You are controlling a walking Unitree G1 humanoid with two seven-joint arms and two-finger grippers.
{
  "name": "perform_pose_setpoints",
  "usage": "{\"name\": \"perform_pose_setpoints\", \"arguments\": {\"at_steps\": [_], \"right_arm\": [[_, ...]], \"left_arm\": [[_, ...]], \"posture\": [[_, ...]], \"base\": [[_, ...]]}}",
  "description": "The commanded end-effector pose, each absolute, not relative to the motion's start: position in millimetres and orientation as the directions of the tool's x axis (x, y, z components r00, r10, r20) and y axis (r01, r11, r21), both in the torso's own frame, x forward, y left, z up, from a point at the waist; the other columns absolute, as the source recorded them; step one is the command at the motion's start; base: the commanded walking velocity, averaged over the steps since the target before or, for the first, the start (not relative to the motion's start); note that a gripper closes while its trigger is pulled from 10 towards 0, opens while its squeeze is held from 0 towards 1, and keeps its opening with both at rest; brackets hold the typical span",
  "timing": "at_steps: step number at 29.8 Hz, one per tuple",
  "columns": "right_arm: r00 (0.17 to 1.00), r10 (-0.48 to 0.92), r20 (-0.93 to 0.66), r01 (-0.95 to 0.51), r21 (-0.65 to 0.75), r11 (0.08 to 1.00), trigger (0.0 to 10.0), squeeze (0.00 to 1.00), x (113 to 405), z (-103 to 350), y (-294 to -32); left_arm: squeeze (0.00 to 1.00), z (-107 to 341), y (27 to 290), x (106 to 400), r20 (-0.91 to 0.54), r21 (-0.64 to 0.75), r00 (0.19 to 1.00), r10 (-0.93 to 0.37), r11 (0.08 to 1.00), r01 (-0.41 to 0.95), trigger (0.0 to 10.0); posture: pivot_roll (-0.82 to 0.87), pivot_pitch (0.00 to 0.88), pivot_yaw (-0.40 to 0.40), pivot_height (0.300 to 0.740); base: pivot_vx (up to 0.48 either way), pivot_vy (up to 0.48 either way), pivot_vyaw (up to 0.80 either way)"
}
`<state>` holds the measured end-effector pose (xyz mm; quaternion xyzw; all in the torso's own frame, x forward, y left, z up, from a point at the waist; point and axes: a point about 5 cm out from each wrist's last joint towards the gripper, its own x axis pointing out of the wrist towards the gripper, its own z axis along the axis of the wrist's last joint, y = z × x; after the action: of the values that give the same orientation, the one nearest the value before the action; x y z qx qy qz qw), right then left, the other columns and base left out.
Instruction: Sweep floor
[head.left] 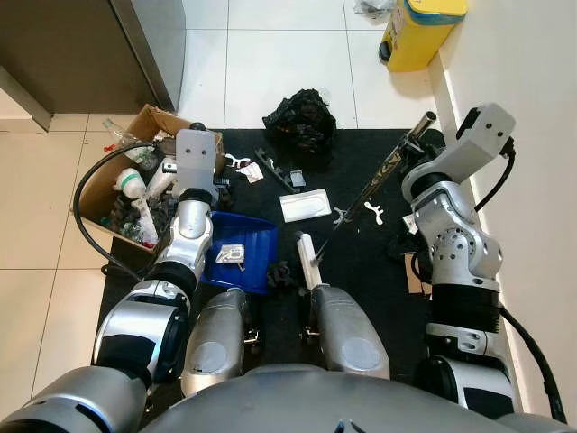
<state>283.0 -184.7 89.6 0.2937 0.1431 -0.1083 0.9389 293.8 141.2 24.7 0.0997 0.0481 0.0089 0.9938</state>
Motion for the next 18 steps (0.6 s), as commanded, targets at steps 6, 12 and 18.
{"name": "perform_pose_setpoints", "arguments": {"at_steps": [6, 12, 18], "right_arm": [[0.969, -0.143, -0.200, 0.244, 0.716, 0.654, 10.0, 0.00, 297.6, 107.4, -175.7], [0.970, -0.145, -0.197, 0.244, 0.784, 0.570, 10.0, 0.00, 301.4, 109.3, -167.4], [0.971, -0.171, -0.170, 0.228, 0.876, 0.424, 10.0, 0.00, 304.8, 114.8, -164.2]], "left_arm": [[0.00, 17.7, 144.9, 290.1, -0.135, 0.240, 0.990, 0.028, 0.971, 0.005, 10.0], [0.00, 17.8, 145.3, 290.3, -0.135, 0.241, 0.990, 0.029, 0.970, 0.004, 10.0], [0.00, 17.7, 146.9, 289.9, -0.134, 0.244, 0.990, 0.035, 0.970, -0.002, 10.0]], "posture": [[-0.02, 0.044, 0.017, 0.740], [-0.01, 0.043, 0.018, 0.740], [0.00, 0.045, 0.017, 0.740]], "base": [[0.000, 0.000, 0.00], [0.000, 0.000, 0.00], [0.000, 0.000, 0.00]]}}
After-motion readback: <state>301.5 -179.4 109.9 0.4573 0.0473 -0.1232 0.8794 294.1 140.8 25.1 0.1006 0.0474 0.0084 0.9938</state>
